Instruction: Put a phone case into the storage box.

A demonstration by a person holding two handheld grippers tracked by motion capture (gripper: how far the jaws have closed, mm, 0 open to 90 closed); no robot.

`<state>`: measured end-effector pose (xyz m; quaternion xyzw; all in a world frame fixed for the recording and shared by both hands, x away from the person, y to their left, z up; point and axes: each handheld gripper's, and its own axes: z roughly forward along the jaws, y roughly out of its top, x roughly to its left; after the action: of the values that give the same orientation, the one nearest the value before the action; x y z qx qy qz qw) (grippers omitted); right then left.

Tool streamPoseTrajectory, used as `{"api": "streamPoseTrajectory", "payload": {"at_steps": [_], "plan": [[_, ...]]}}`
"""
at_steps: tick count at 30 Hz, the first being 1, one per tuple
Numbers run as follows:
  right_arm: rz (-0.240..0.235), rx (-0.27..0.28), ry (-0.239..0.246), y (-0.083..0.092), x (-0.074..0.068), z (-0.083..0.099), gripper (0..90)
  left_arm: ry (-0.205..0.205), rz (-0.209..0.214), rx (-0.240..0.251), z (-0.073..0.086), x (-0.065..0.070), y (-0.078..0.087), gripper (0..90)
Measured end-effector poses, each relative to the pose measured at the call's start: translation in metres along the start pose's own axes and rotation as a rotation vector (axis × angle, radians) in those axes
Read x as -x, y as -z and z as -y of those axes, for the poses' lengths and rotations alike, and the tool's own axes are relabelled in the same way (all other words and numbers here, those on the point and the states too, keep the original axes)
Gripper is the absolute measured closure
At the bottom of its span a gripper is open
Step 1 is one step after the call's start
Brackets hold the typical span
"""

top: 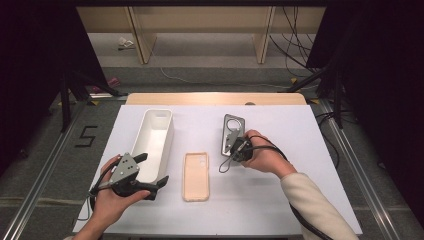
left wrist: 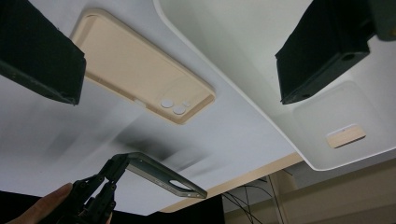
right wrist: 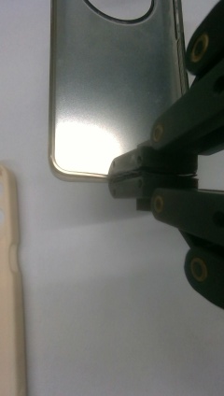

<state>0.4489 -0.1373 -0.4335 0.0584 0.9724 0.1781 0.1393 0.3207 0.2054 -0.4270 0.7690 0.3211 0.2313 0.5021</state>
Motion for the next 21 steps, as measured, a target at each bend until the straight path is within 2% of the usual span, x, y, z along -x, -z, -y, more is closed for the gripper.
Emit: {"api": "streamPoseTrajectory", "payload": {"at_steps": [1, 3, 4, 7, 8, 10, 21], "plan": [[-0.002, 0.021, -0.007, 0.002, 0.000, 0.002, 89.6, 0.000, 0.000, 0.000, 0.000, 0.000, 0.000, 0.8], [-0.006, 0.029, -0.018, 0.003, -0.001, 0.003, 89.6, 0.001, -0.001, 0.001, 0.000, 0.000, 0.000, 0.8], [-0.004, 0.058, -0.024, 0.006, -0.003, 0.006, 89.6, 0.002, 0.000, 0.001, 0.000, 0.000, 0.000, 0.8], [-0.001, 0.072, -0.036, 0.008, -0.004, 0.008, 89.6, 0.002, -0.001, 0.000, 0.000, 0.000, 0.000, 0.9], [-0.001, 0.105, -0.038, 0.009, -0.005, 0.010, 89.6, 0.001, -0.001, 0.000, 0.000, 0.000, 0.000, 0.9], [-0.002, 0.130, -0.051, 0.011, -0.008, 0.011, 89.6, 0.000, -0.002, 0.001, 0.000, 0.000, 0.001, 0.9], [0.007, 0.221, -0.068, 0.023, -0.022, 0.016, 89.6, -0.002, -0.001, 0.000, 0.000, 0.000, 0.000, 1.0]]}}
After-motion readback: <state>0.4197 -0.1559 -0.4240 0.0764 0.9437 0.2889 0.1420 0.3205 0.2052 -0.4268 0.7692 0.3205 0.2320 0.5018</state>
